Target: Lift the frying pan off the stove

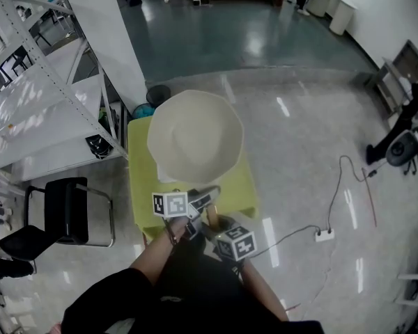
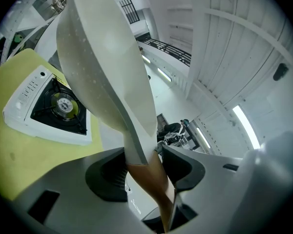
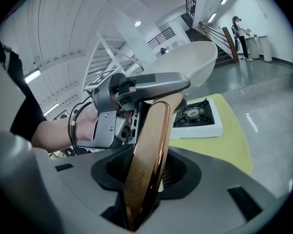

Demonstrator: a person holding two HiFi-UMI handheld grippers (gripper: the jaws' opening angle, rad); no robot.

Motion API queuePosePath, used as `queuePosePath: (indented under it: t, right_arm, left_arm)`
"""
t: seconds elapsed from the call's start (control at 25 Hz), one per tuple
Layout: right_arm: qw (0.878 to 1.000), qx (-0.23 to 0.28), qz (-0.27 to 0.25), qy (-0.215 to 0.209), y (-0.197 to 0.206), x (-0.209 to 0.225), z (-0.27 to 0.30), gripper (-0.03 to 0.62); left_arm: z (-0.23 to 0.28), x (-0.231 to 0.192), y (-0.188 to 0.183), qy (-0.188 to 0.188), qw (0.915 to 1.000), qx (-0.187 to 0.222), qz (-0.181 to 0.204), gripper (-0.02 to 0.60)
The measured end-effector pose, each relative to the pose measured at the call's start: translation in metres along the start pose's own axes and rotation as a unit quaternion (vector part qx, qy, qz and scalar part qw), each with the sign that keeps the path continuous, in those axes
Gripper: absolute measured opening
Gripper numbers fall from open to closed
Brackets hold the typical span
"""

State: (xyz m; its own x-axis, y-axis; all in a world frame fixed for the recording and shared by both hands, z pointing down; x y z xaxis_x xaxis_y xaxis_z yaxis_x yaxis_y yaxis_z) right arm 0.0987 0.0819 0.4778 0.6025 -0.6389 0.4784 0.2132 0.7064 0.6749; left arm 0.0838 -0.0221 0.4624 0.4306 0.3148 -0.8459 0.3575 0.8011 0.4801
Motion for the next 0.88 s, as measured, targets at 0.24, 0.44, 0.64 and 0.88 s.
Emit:
queuePosePath:
  t: [0.24,0.44,0.64,0.88]
  right_arm:
    - [1.0,0.002,0.004,0.001,0.0002,-0.0018,-0.0006,0.158]
    - [1.0,0.002,0.01,0.0,0.0006,-0.0014,0.002,0.158]
    - [1.0,-0.001,0.012,0.004,0.0034,0.0029,0.0021,0.158]
    - [1.0,-0.005,0.006,0.007,-0.0001,0.0027,0.005,0.16]
  left_arm:
    - [-0.0014,0.0039,-0.0006,0.003,1.0,-0.002,0.001,0.238]
    - [-0.0014,0.0006,-0.0008,0.006,1.0,-0.001,-0.001,0.238]
    - [0.0017,0.0007,-0.0002,0.005,1.0,-0.005,0.001,0.238]
    - [0.0019,-0.0016,-0.003,0.007,0.9999,-0.008,0.004,0.238]
Point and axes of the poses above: the fingertips, and each gripper's own axes: z forward along the fingers, x to its right, y out of its underside, the point moved 3 cm from there along -z, backward along the fingers
